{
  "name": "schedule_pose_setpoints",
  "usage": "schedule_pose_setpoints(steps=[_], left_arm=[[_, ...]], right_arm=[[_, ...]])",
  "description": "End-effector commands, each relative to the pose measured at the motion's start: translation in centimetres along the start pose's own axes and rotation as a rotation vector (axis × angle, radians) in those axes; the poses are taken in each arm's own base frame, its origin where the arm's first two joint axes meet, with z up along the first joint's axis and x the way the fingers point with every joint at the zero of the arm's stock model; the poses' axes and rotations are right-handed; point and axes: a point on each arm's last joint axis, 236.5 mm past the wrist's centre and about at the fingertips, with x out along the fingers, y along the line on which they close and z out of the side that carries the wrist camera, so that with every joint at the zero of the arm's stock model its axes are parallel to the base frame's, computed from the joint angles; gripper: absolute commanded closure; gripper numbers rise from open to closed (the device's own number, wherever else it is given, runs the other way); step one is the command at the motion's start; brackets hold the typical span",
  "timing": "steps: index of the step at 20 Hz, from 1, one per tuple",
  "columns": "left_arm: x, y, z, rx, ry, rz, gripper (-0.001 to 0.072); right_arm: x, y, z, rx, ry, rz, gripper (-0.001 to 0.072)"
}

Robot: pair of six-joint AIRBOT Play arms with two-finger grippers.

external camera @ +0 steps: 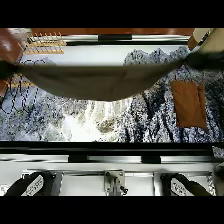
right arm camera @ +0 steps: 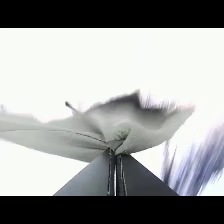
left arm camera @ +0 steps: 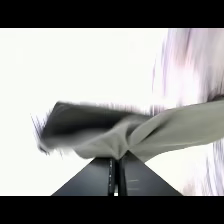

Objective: Fold the shirts.

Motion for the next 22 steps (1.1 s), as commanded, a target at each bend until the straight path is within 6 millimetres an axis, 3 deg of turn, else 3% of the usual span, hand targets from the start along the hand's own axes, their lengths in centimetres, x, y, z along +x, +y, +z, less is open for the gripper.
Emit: schedule_pose_setpoints(steps=[1,3,5,7,9,12,15,17,19,21,22], left_arm=[[-17.7,-8.2,14.8,0.256,-0.549,0.080,0.0675],[-22.1,-10.9,15.1,0.223,-0.629,0.057,0.0675],[-23.4,-11.9,13.4,0.222,-0.591,0.061,0.0676],[-23.1,-11.3,11.2,0.183,-0.500,0.091,0.0676],[-22.0,-10.0,9.0,0.180,-0.390,0.131,0.0676],[-19.0,-7.6,5.5,0.145,-0.221,0.161,0.0675],[-13.3,-4.5,1.0,0.057,-0.036,0.146,0.0675],[-8.0,-1.7,-4.3,-0.038,0.146,0.127,0.0676],[-2.2,1.2,-11.3,-0.155,0.353,0.107,0.0676],[3.9,4.0,-17.4,-0.272,0.499,0.097,0.0676],[6.5,5.1,-19.5,-0.308,0.548,0.092,0.0676]], right_arm=[[-19.8,10.9,13.0,-0.291,-0.595,-0.079,0.0635],[-25.4,13.9,12.4,-0.333,-0.680,-0.111,0.0635],[-28.4,14.3,11.1,-0.328,-0.695,-0.180,0.0635],[-29.9,13.6,10.1,-0.309,-0.685,-0.246,0.0635],[-28.8,12.5,8.6,-0.300,-0.599,-0.278,0.0635],[-23.7,9.0,5.0,-0.250,-0.335,-0.291,0.0635],[-15.7,4.3,-0.4,-0.115,0.034,-0.247,0.0635],[-9.9,1.2,-5.6,0.022,0.311,-0.192,0.0635],[-3.9,-2.3,-10.8,0.136,0.517,-0.163,0.0635],[3.6,-5.2,-14.9,0.203,0.596,-0.139,0.0635],[7.8,-6.1,-16.6,0.214,0.610,-0.128,0.0635]])
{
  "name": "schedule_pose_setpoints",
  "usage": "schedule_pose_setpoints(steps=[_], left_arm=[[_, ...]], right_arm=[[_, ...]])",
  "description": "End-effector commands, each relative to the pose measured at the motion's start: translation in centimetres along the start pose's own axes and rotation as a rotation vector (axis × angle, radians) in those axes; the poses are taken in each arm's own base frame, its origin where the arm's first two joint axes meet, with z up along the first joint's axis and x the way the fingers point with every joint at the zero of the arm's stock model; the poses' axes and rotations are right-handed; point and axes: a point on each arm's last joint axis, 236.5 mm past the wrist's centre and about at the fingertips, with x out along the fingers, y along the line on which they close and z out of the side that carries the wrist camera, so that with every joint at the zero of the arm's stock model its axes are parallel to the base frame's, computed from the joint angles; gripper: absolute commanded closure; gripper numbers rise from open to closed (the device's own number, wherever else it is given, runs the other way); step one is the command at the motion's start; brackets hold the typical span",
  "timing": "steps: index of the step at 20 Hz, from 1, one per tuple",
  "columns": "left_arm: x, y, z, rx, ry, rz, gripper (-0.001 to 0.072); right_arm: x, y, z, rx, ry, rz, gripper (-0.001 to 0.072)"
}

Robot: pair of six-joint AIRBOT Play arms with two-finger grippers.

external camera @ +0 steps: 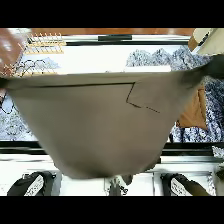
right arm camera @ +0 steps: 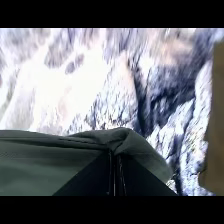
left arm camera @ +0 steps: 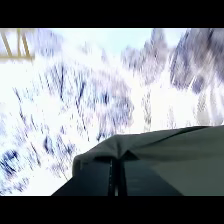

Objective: Fold the shirts.

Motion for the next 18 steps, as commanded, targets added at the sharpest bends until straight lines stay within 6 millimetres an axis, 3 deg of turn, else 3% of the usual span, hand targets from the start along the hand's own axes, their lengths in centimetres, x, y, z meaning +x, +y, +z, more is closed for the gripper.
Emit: schedule_pose_setpoints(steps=[1,3,5,7,10,12,14,16,18], left_arm=[[12.1,3.9,-5.0,-0.137,0.231,-0.020,0.0676],[18.4,5.1,-5.6,-0.174,0.295,-0.035,0.0675],[23.6,5.8,-5.4,-0.183,0.330,-0.056,0.0675],[27.6,6.4,-4.3,-0.181,0.311,-0.060,0.0675],[31.9,6.9,-1.6,-0.193,0.198,-0.049,0.0675],[33.5,6.9,-0.5,-0.227,0.131,-0.055,0.0675],[34.4,6.3,-1.3,-0.241,0.152,-0.072,0.0675],[33.8,5.6,-3.2,-0.222,0.237,-0.100,0.0675],[31.5,5.1,-5.6,-0.163,0.377,-0.151,0.0675]], right_arm=[[14.9,-1.6,-1.3,0.072,0.166,0.047,0.0635],[22.3,-1.1,0.4,0.075,0.108,0.049,0.0635],[27.1,-1.2,2.0,0.108,0.019,0.034,0.0634],[29.6,-2.0,3.3,0.118,-0.057,0.015,0.0635],[31.0,-3.6,4.8,0.133,-0.138,-0.015,0.0635],[31.6,-4.0,4.7,0.140,-0.142,-0.020,0.0635],[32.3,-3.8,3.2,0.142,-0.084,-0.012,0.0635],[32.2,-3.3,0.7,0.136,0.025,0.004,0.0634],[30.2,-3.3,-1.8,0.127,0.149,0.020,0.0634]])
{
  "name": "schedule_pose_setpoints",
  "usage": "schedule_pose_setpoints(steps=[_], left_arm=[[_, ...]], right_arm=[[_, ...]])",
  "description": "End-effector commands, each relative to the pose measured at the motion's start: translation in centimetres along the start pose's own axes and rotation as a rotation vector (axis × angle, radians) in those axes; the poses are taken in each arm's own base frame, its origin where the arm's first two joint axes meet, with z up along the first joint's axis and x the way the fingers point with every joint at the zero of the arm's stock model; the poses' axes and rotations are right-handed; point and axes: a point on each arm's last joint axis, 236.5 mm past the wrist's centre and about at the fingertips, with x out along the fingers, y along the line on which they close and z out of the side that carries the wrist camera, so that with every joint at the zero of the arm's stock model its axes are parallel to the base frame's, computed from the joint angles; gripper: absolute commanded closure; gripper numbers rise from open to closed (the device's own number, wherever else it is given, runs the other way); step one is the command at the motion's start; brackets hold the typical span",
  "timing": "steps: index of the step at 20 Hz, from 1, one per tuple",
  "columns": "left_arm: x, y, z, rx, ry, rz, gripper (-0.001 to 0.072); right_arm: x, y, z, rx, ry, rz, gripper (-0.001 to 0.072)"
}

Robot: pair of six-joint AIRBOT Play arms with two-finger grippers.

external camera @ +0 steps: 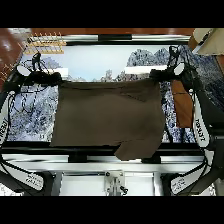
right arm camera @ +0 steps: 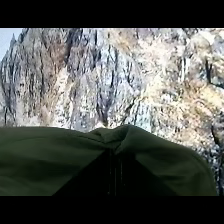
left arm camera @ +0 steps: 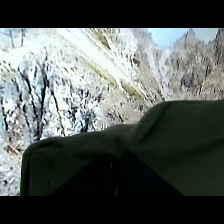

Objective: Fold the shirts.

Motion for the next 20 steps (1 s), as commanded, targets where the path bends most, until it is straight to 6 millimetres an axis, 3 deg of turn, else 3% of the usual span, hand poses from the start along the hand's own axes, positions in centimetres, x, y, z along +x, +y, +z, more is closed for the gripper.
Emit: schedule_pose_setpoints(steps=[1,4,6,9,14,17,18,19,20], left_arm=[[-1.8,0.0,-4.6,0.066,0.219,-0.038,0.0675],[-5.1,2.2,-10.9,0.078,0.506,-0.002,0.0675],[-6.3,3.9,-13.6,0.083,0.630,0.050,0.0675],[-6.6,4.8,-14.2,0.082,0.657,0.076,0.0676],[-5.3,5.0,-14.8,0.068,0.674,0.071,0.0676],[-4.4,5.4,-15.4,0.010,0.691,0.083,0.0674],[-4.4,5.3,-15.6,-0.013,0.703,0.084,0.0616],[-4.8,5.0,-16.0,-0.021,0.725,0.074,0.0326],[-5.5,4.7,-16.5,-0.025,0.755,0.066,0.0131]], right_arm=[[-2.7,-0.6,-5.0,-0.010,0.234,0.007,0.0635],[-6.7,-1.0,-11.3,0.012,0.536,-0.002,0.0635],[-7.9,-1.6,-14.6,0.002,0.675,-0.029,0.0635],[-7.9,-2.6,-16.1,0.034,0.718,-0.073,0.0635],[-7.2,-2.0,-19.2,0.077,0.789,-0.087,0.0635],[-6.4,-2.0,-18.7,0.107,0.748,-0.104,0.0628],[-6.3,-2.0,-18.5,0.117,0.741,-0.107,0.0489],[-6.7,-1.7,-18.5,0.107,0.744,-0.095,0.0183],[-7.5,-1.5,-18.2,0.072,0.742,-0.084,0.0153]])
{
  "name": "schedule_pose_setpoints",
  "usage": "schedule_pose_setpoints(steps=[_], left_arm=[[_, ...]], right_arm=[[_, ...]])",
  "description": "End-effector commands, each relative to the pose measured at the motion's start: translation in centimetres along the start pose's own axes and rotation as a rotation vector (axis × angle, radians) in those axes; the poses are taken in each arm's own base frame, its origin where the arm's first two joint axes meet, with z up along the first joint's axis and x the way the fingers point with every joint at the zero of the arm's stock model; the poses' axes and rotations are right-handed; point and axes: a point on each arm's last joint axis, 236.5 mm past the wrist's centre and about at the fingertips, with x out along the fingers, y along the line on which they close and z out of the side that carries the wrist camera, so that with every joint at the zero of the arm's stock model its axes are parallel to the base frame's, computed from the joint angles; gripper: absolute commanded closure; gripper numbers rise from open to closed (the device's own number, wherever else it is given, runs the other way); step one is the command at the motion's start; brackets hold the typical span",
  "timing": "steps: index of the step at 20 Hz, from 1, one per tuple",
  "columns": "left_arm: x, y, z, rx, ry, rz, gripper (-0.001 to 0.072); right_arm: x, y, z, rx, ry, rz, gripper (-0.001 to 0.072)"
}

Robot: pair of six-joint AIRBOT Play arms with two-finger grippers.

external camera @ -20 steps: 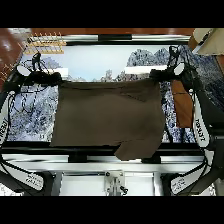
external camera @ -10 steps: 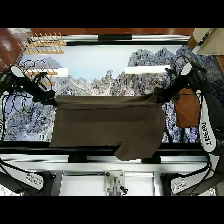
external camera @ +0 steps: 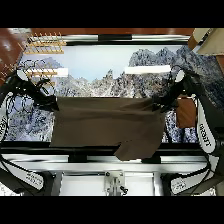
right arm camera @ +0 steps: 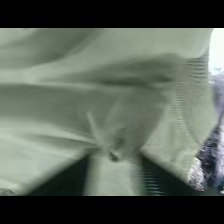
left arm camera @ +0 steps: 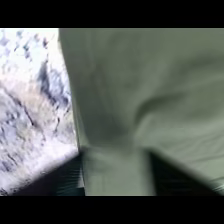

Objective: Fold the shirts.

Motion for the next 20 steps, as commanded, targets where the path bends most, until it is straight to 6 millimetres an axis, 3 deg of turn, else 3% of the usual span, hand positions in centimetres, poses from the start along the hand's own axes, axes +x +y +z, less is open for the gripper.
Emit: schedule_pose_setpoints(steps=[1,3,5,8,10,14,20], left_arm=[[-0.3,-0.7,-2.0,-0.026,0.079,-0.033,0.0135],[-2.1,-1.1,-3.3,-0.035,0.080,-0.042,0.0135],[-3.5,-0.9,-5.5,-0.051,0.060,-0.048,0.0135],[-1.1,1.1,-11.9,-0.133,0.056,-0.090,0.0136],[1.2,2.2,-14.9,-0.194,0.019,-0.140,0.0135],[4.5,3.5,-16.2,-0.292,-0.020,-0.198,0.0135],[6.3,1.9,-15.1,-0.265,-0.032,-0.220,0.0138]], right_arm=[[-1.8,0.1,-0.6,-0.046,-0.023,-0.016,0.0153],[-5.0,-2.6,-1.7,-0.053,-0.061,-0.122,0.0153],[-7.8,-5.6,-4.2,-0.043,-0.037,-0.164,0.0134],[-9.4,-9.5,-7.9,0.060,-0.039,-0.121,0.0132],[-9.4,-10.4,-9.4,0.125,-0.081,-0.042,0.0132],[-9.3,-10.1,-10.2,0.168,-0.120,0.042,0.0132],[-9.2,-9.9,-10.2,0.163,-0.119,0.044,0.0132]])
